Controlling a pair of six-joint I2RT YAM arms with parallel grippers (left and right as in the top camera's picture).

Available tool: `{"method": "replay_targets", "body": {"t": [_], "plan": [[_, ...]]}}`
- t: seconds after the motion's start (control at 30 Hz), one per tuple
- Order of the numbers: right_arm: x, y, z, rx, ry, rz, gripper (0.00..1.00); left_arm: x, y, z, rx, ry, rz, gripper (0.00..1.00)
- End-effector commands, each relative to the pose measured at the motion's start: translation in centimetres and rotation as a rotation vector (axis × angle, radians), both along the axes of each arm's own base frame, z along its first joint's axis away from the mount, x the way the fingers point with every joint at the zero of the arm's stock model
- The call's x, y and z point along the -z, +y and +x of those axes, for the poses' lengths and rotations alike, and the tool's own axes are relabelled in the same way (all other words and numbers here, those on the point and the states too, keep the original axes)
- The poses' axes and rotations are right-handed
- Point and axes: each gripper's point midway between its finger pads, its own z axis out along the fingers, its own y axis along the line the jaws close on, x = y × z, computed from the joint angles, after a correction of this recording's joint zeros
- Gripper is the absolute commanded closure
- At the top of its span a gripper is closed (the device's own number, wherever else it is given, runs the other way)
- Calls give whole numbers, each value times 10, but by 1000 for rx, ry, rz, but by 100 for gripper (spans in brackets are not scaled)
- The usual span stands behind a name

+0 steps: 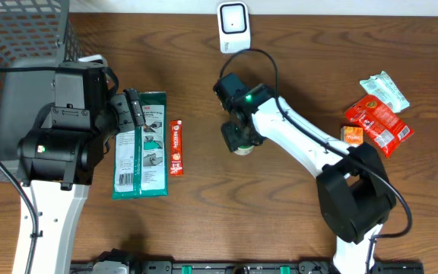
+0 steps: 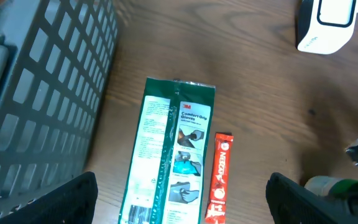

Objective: Scan the item barcode
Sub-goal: 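Lift the Knorr jar and hold it at the scanner window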

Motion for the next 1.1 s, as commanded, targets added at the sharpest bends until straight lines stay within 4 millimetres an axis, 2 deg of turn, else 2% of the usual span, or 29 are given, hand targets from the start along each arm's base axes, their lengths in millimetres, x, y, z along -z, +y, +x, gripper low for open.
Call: {"method": "replay_targets", "body": {"t": [0.0, 0.23, 0.27, 0.3, 0.37, 0.47, 0.6, 0.7, 0.87, 1.07], "plan": [[-55, 8, 11, 2, -103, 76, 42, -2, 2, 1, -15, -5, 1, 13], [-117, 12, 12, 0, -140, 129, 49, -2, 2, 1, -15, -5, 1, 13], [-135, 12, 13, -5, -155, 139, 51, -2, 2, 1, -15, -5, 0, 13], [-145, 12, 14, -8, -165, 144, 51, -2, 2, 1, -15, -5, 0, 13], [-169, 12, 19, -9, -205, 169, 51, -2, 2, 1, -15, -5, 0, 13], [-195, 19, 34, -13, -293, 221, 60, -2, 2, 1, -15, -5, 0, 13], [-205, 25, 59, 7, -390, 260, 69, -2, 2, 1, -15, -5, 0, 13], [-195, 20, 80, 41, -465, 228, 69, -2, 2, 1, -15, -5, 0, 13], [-187, 28, 117, 86, -635, 246, 69, -2, 2, 1, -15, -5, 0, 13], [-201, 20, 163, 101, -911, 219, 73, -2, 2, 1, -15, -5, 0, 13]]}}
